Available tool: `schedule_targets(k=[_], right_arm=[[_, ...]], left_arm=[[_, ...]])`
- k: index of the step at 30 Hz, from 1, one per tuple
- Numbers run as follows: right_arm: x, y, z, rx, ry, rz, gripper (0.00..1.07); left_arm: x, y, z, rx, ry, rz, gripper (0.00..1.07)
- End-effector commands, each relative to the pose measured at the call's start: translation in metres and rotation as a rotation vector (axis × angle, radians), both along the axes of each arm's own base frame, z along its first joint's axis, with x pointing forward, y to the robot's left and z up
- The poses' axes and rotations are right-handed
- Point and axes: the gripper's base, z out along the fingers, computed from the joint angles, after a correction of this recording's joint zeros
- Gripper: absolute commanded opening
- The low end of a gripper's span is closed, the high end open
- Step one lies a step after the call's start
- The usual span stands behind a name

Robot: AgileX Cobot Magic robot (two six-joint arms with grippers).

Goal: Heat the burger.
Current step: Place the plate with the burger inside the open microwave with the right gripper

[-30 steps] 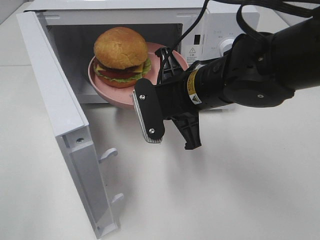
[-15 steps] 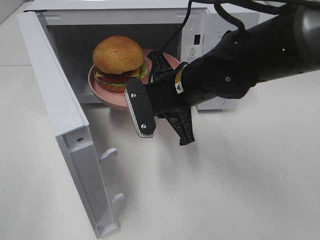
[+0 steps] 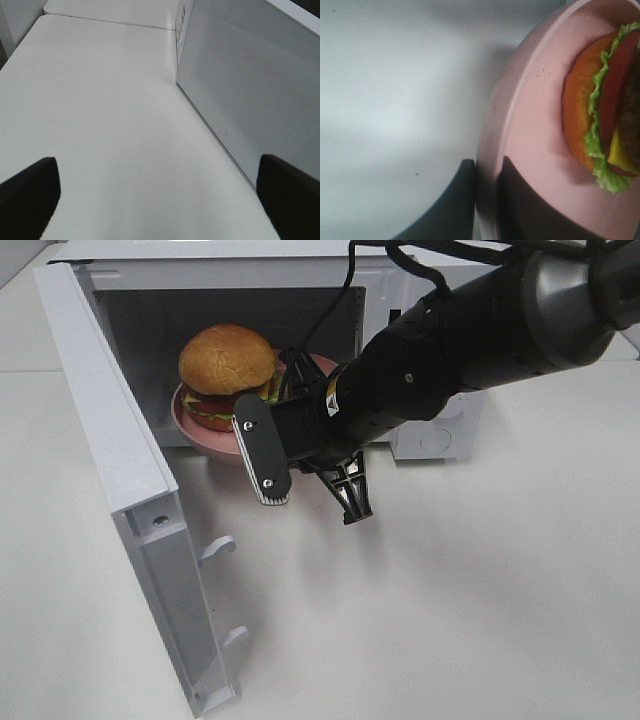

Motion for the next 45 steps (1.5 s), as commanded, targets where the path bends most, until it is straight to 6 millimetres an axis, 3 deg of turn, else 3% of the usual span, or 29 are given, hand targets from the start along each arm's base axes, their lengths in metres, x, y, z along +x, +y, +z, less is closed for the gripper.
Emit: schedule_targets(k=[1,14,35,45], right_arm=[[0.007,0.006,0.011,0.061,-0.077,0.025,0.03],[0.012,0.008,0.012,0.047,-0.064,0.014,0.02],[0.062,0.045,0.016,0.069,-0.009,-0.122,0.03],[0.084,0.051,0.016,0.108,-0.028,-0.168,0.03]], left_arm=[[0.000,0.000,0.000,0.002,0.000,0.003,1.02],[0.000,0.000,0.000,0.002,0.000,0.003,1.02],[0.000,0.000,0.000,0.002,0.000,0.003,1.02],[0.000,0.000,0.000,0.002,0.000,0.003,1.02]])
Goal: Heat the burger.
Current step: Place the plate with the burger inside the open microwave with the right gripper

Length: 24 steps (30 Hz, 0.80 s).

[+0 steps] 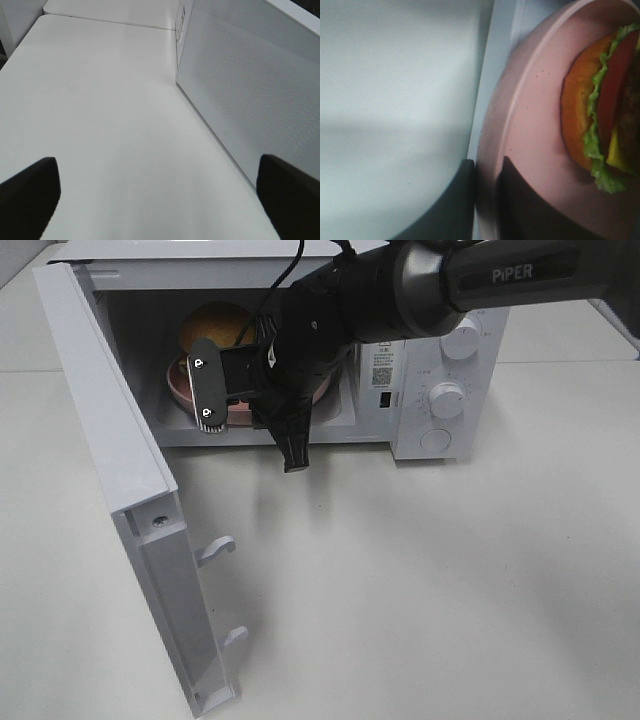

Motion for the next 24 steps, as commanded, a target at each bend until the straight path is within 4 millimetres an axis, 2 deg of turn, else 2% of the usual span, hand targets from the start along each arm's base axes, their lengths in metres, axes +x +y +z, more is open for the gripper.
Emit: schedule_targets(k=[1,6,14,18,19,20,22,23,24], right_arm=[[0.011,0.004,0.018,0.063,-0.086,0.005,0.03],[0.020,0.003,0.017,0.061,-0.087,-0.012,0.03],[0.023,0.002,0.018,0.057,-0.109,-0.005,0.05],[0.024,0.002,0.018,0.054,-0.122,0.003,0.13],[0.024,0.003,0.018,0.067,-0.124,-0.004,0.20],[0.024,0.003,0.018,0.067,-0.124,-0.004,0.20],[0.025,0.003,0.018,0.079,-0.123,-0.014,0.31],[0.025,0.003,0.018,0.079,-0.123,-0.014,0.31],[0.025,0.003,0.018,0.081,-0.121,-0.019,0.39]], left_arm=[[0.000,0.000,0.000,0.002,0.000,0.003,1.02],[0.000,0.000,0.000,0.002,0.000,0.003,1.02],[0.000,0.000,0.000,0.002,0.000,0.003,1.02],[0.000,0.000,0.000,0.002,0.000,0.003,1.02],[0.000,0.000,0.000,0.002,0.000,0.003,1.02],[0.000,0.000,0.000,0.002,0.000,0.003,1.02],[0.000,0.000,0.000,0.002,0.000,0.003,1.02],[0.000,0.000,0.000,0.002,0.000,0.003,1.02],[0.000,0.000,0.000,0.002,0.000,0.003,1.02]])
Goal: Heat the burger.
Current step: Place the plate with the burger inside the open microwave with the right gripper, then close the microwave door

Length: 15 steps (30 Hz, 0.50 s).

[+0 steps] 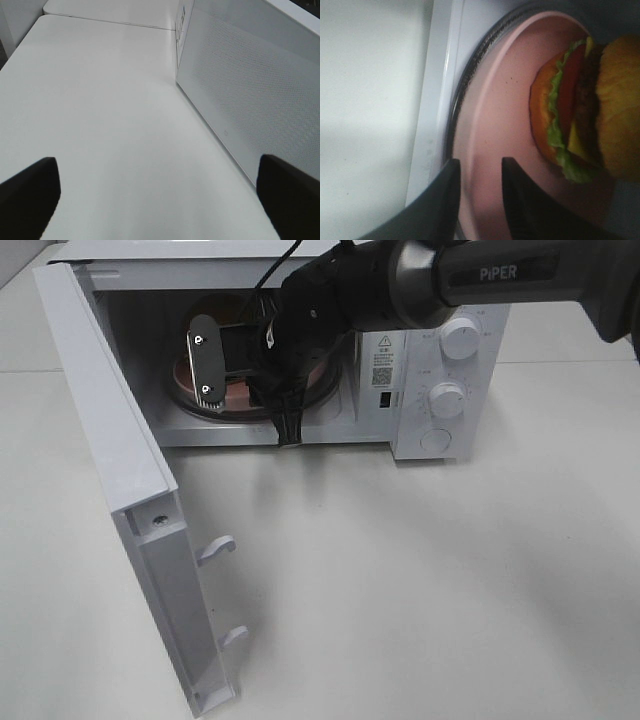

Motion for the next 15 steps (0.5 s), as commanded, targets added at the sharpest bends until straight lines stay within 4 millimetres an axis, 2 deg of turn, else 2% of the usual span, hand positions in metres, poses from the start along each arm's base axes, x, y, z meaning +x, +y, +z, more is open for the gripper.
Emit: schedule_targets(k=[1,6,15], right_arm=[[0.0034,0.0017,0.0129,0.045,-0.044,-0.007,0.42],[0.0025,0.0029,0.0129,0.049,-0.042,-0.009,0.47],[0.0001,0.0025,0.0130,0.057,-0.016,-0.030,0.47]], left_arm=[[0.0000,0.0001,-0.0003,0.002,0.000,0.003,1.02],[0.0000,0.0001,-0.0003,0.002,0.000,0.003,1.02],[0.0000,0.0001,-0.0003,0.002,0.000,0.003,1.02]])
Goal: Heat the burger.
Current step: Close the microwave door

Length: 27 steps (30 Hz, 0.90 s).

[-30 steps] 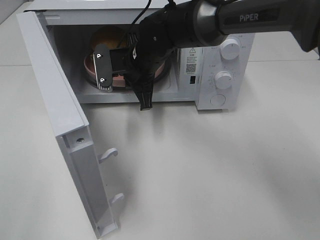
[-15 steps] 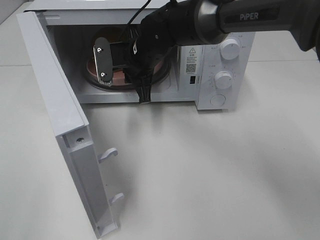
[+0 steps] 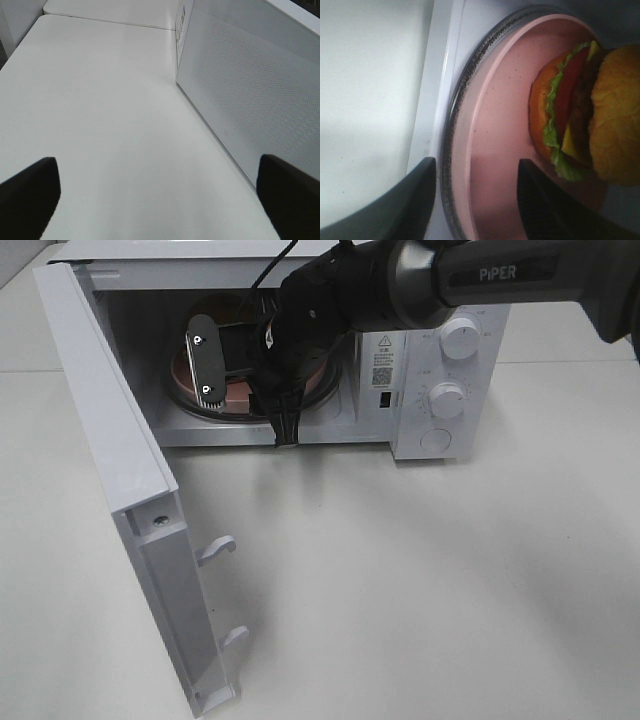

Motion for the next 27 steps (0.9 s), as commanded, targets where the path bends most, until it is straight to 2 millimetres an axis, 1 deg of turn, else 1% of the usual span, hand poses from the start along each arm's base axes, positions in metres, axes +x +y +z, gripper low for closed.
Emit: schedule_targets(k=[1,3,4,6,11,13,16,19,23,27], right_arm=[[-0.004,0.004,0.015,0.039,-0.030,0.002,0.47],[-0.005,0.004,0.016,0.043,-0.035,0.004,0.47],[-0.010,0.004,0.017,0.048,-0.038,0.015,0.47],[-0.013,0.005,0.017,0.048,-0.037,0.020,0.47],[-0.021,-0.001,0.016,0.037,-0.022,0.023,0.47],[-0.029,-0.006,0.020,0.044,-0.026,0.028,0.47],[-0.030,-0.007,0.022,0.047,-0.028,0.029,0.47],[-0.036,-0.012,0.023,0.041,-0.022,0.031,0.47],[-0.050,-0.016,0.027,0.047,-0.023,0.047,0.47],[-0.055,-0.019,0.027,0.053,-0.022,0.047,0.47]], left_arm=[[0.000,0.000,0.000,0.002,0.000,0.003,1.02],[0.000,0.000,0.000,0.002,0.000,0.003,1.02],[0.000,0.000,0.000,0.002,0.000,0.003,1.02],[0.000,0.000,0.000,0.002,0.000,0.003,1.02],[0.000,0.000,0.000,0.002,0.000,0.003,1.02],[0.000,0.000,0.000,0.002,0.000,0.003,1.02],[0.000,0.000,0.000,0.002,0.000,0.003,1.02],[0.000,0.000,0.000,0.002,0.000,0.003,1.02],[0.000,0.000,0.000,0.002,0.000,0.003,1.02],[0.000,0.000,0.000,0.002,0.000,0.003,1.02]])
